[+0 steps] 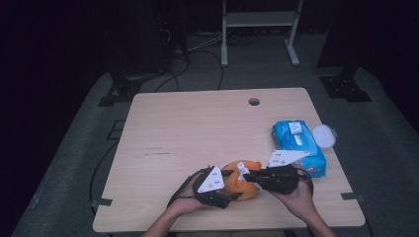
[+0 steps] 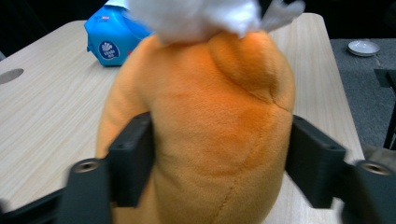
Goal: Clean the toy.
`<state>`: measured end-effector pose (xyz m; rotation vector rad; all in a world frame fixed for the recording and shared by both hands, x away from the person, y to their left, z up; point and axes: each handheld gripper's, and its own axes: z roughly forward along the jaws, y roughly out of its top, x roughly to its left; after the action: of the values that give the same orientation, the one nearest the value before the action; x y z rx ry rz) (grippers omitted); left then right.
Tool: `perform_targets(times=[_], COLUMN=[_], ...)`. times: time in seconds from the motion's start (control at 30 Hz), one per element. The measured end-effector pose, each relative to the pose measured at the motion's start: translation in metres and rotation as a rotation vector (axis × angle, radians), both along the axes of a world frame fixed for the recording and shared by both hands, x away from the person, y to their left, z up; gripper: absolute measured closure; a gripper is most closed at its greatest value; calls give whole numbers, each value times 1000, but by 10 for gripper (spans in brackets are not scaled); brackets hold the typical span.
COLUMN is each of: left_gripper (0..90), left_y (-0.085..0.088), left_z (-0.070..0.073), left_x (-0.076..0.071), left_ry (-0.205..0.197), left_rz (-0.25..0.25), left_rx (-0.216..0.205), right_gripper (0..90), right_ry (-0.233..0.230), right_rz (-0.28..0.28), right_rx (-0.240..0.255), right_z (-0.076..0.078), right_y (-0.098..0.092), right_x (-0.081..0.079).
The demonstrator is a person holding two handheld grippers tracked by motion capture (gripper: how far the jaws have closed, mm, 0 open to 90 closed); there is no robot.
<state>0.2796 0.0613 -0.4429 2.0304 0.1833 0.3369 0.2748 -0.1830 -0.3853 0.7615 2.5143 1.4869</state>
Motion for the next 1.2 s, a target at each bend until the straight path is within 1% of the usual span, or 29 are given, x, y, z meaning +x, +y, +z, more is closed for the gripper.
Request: perform_targets(times=[0.03,0.07,0.1,0.13,0.2,0.27,0.3,0.37,0.4,0.43,0.47,0.5,0.53,0.57,0.6,0.63,0.67,0.7,0.73,0.77,0.8,0.9,0.93,0.97,1.03,1.1,1.13,1.17,1.2], left_gripper=[358,369,369,378,384,390,389,388,387,383,377,377,373,373,372,372,372,372,372,372,374,379,379,379,378,377,377,378,375], left_y=[0,0,0,0,2,2,2,1,1,1,1,1,0,-1,-2,-3,-3,-4,-4,-3,-2,-2,-2,-2,-1,-1,-2,-3,-4], left_z=[-1,-1,-2,-2,-2,-2,-2,-3,-3,-2,-2,-2,-2,-2,-2,-2,-2,-2,-2,-2,-2,-2,-2,-3,-3,-3,-4,-4,-4], left_x=[-1,-2,-2,-3,-2,-2,-2,-2,-2,-2,-2,-2,-2,-3,-4,-6,-7,-8,-9,-8,-7,-6,-6,-6,-5,-5,-5,-5,-6], left_ry=[-4,-17,-26,-38,-38,-28,-31,-34,-33,-32,-32,-35,-39,-43,-53,-68,-77,-87,-88,-80,-78,-70,-70,-67,-60,-59,-58,-62,-67], left_rz=[-11,-23,-34,-42,-42,-43,-45,-46,-46,-46,-47,-51,-59,-67,-74,-86,-92,-95,-92,-89,-90,-92,-93,-92,-91,-93,-95,-100,-107], left_rx=[1,5,13,27,23,11,15,14,13,12,9,11,16,23,27,42,46,58,60,56,52,44,42,36,25,22,19,26,34], right_gripper=[837,837,837,836,837,837,836,836,836,836,836,836,836,836,836,836,836,836,836,836,836,836,836,836,836,836,836,836,836], right_ry=[-4,-30,-30,-44,-41,-35,-33,-33,-36,-32,-12,-12,3,3,5,5,8,2,-11,-17,-16,-3,18,18,38,49,57,60,57], right_rz=[23,46,46,45,40,12,-5,-33,-50,-65,-81,-81,-73,-73,-40,-40,-19,-8,0,-1,-6,-44,-72,-72,-103,-122,-125,-119,-99], right_rx=[6,-27,-27,-57,-52,-41,-41,-48,-60,-63,-57,-57,-51,-51,-43,-43,-42,-51,-69,-77,-74,-73,-66,-66,-62,-64,-57,-51,-43], right_z=[3,6,6,5,5,5,5,4,3,1,-1,-1,0,0,1,1,2,2,2,3,3,0,-4,-4,-7,-9,-9,-9,-7], right_y=[1,9,9,15,14,9,6,0,-4,-7,-14,-14,-15,-15,-7,-7,-2,2,8,9,9,0,-10,-10,-19,-27,-29,-30,-25], right_x=[-3,-9,-9,-10,-8,-3,-1,3,5,8,12,12,11,11,7,7,5,4,3,3,5,13,19,19,23,26,26,25,22])
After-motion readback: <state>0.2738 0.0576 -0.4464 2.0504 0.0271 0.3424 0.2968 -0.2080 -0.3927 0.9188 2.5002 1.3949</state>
